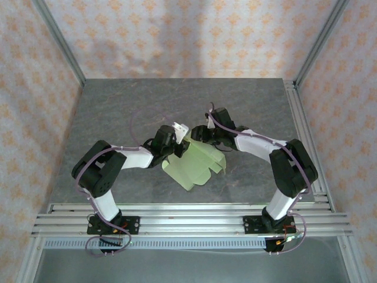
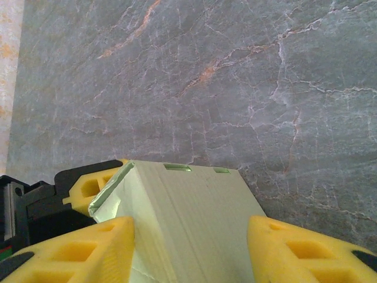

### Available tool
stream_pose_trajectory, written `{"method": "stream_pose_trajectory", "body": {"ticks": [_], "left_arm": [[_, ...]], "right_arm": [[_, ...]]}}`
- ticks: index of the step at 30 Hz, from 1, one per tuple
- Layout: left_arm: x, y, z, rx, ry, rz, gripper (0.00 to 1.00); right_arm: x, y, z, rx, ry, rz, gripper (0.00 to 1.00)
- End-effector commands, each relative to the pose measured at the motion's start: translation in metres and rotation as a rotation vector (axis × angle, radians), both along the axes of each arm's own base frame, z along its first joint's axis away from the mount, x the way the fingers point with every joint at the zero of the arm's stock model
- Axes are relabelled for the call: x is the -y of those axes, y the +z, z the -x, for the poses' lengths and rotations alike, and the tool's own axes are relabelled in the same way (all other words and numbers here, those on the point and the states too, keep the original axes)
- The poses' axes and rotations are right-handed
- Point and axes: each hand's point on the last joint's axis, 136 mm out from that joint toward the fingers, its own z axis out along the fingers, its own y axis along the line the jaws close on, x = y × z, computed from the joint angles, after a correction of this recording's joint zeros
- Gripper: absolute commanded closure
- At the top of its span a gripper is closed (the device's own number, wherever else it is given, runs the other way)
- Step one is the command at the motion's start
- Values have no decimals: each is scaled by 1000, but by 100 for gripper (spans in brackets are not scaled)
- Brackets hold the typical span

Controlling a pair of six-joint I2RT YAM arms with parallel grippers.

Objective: Fold the paper box

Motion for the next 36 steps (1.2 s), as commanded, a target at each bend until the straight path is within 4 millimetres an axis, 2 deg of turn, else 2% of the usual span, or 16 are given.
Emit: {"method": "stream_pose_trajectory", "body": {"ticks": [1,16,24,30,36], "left_arm": [[-6,-4,-6,29,58,-7,74],[1,-10,-12,25,73,54,77],[7,-5,-11,12,58,87,90],[6,3,-10,13,62,92,95],[10,13,-7,14,38,118,96]], "right_arm": [[11,-17,5,-42,-37,27,48],[5,-9,5,-53,-37,-43,49],[9,-6,6,-49,-47,-48,49],[8,6,4,-18,-43,-59,49],[5,40,-5,65,-55,-142,45]]}}
